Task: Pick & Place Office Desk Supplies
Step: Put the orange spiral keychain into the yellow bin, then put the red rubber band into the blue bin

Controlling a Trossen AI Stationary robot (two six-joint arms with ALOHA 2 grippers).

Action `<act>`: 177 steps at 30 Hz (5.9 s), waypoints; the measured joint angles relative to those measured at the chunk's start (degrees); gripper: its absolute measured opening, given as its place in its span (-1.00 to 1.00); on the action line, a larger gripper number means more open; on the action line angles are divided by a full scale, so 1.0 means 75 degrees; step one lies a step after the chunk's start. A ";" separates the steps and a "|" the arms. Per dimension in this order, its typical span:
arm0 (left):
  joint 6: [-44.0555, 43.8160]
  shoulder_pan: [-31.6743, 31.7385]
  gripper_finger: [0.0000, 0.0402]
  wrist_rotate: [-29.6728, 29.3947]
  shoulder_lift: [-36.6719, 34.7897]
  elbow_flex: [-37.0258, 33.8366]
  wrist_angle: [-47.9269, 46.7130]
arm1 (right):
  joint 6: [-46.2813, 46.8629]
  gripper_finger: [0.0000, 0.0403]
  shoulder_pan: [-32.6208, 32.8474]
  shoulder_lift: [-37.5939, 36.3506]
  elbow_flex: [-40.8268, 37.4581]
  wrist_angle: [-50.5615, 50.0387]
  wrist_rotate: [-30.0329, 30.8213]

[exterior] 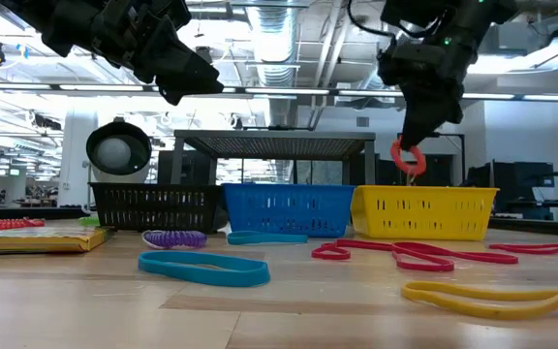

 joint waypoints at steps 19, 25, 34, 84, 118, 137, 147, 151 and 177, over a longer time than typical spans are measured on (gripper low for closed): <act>-0.0016 -0.0001 -0.26 -0.0003 0.0007 -0.0478 0.0530 | -0.0294 -0.97 0.0174 0.2349 -0.0015 0.0749 -0.0698; -0.0020 0.0002 -0.26 -0.0003 0.0008 -0.0736 0.1107 | -0.0352 -0.87 0.0174 0.2341 -0.0009 0.0819 -0.0784; -0.0020 0.0001 -0.26 -0.0003 0.0007 -0.0749 0.1342 | -0.0563 -0.43 0.0150 0.2338 -0.0009 0.0990 -0.1020; -0.0020 0.0002 -0.26 0.0248 0.0006 -0.0746 0.1219 | 0.3480 0.03 0.5077 -0.0608 0.0800 -0.1618 0.1879; -0.0823 -0.0597 -0.26 0.1072 0.0003 -0.0740 0.2189 | 0.1529 0.03 0.4293 0.0441 0.0959 0.2725 0.1442; 0.0175 -0.0592 -0.26 0.1067 0.0003 -0.0740 0.3102 | 0.0930 0.03 0.3538 0.0514 0.0959 0.0571 0.0243; -0.0295 -0.0601 -0.26 0.1481 0.0003 -0.0740 0.3086 | 0.1536 0.03 0.4475 0.0514 0.0715 -0.0557 0.0930; -0.0398 -0.0747 -0.26 0.1550 0.0003 -0.0743 0.3085 | 0.2250 0.03 0.4762 0.0514 0.0171 -0.0495 0.1102; -0.0425 -0.0852 -0.26 0.1550 0.0003 -0.0746 0.3077 | 0.3967 0.03 0.5129 0.0514 -0.1999 0.0359 0.1248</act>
